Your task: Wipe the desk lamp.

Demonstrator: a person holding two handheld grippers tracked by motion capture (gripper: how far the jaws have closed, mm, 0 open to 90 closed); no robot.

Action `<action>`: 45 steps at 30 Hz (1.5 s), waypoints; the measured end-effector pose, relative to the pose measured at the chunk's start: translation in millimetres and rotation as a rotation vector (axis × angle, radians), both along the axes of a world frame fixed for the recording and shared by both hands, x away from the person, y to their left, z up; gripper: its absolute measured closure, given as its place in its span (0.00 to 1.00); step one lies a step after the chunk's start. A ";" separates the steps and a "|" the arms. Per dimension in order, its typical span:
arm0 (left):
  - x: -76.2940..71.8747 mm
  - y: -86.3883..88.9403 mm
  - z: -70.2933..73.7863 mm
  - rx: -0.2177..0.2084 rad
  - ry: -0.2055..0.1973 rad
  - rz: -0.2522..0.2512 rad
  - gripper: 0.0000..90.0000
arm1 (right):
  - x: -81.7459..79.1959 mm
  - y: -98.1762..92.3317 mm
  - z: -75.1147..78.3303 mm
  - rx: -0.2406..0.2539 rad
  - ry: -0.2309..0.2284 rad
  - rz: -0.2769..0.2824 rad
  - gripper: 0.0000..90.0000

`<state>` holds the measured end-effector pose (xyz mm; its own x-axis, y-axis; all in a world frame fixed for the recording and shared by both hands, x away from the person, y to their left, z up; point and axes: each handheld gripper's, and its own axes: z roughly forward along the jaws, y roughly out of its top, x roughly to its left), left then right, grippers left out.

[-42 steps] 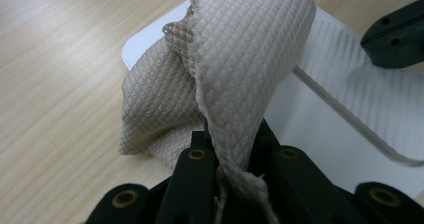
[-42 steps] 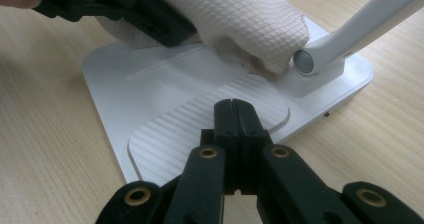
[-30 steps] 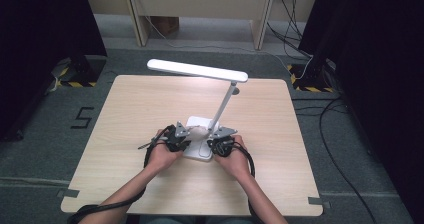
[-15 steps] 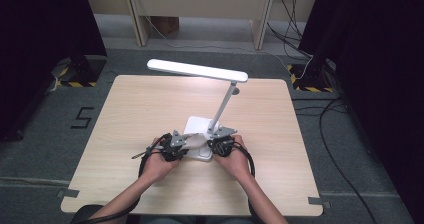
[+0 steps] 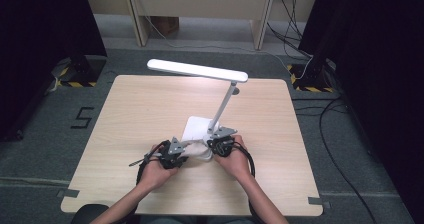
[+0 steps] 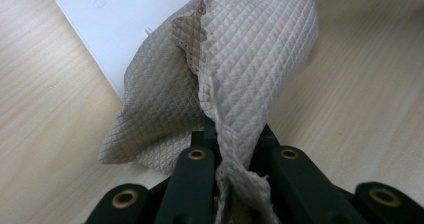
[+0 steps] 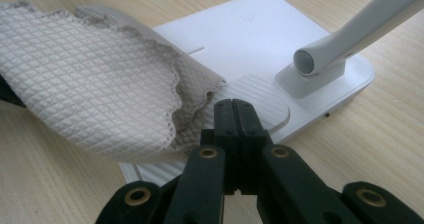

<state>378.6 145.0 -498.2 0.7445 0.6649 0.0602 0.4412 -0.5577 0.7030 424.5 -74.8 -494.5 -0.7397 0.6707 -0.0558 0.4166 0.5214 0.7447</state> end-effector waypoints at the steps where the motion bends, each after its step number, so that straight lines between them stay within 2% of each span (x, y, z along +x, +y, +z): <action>1: -0.4 0.3 0.4 -0.001 0.002 -0.003 0.93 | 0.1 -0.2 -0.2 0.003 -0.002 -0.001 1.00; 14: -13.1 14.2 9.9 -0.029 -0.032 0.018 0.93 | -1.0 0.2 -0.5 0.002 -0.005 -0.007 1.00; 26: -17.4 46.3 17.1 -0.055 -0.052 0.101 0.93 | -0.7 -0.3 -0.9 0.011 -0.003 -0.009 1.00; 33: -13.5 69.3 18.8 -0.062 -0.064 0.172 0.93 | -0.7 -0.4 -1.1 0.013 -0.004 -0.010 1.00; 45: -2.9 114.9 8.8 -0.036 -0.072 0.326 0.93 | -0.6 0.3 -0.8 0.012 -0.005 -0.012 0.97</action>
<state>375.7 259.8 -489.4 0.4870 0.8700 0.0769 0.5407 -0.3695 0.7558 424.0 -74.4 -495.3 -0.7315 0.6799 -0.0513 0.4192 0.5077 0.7526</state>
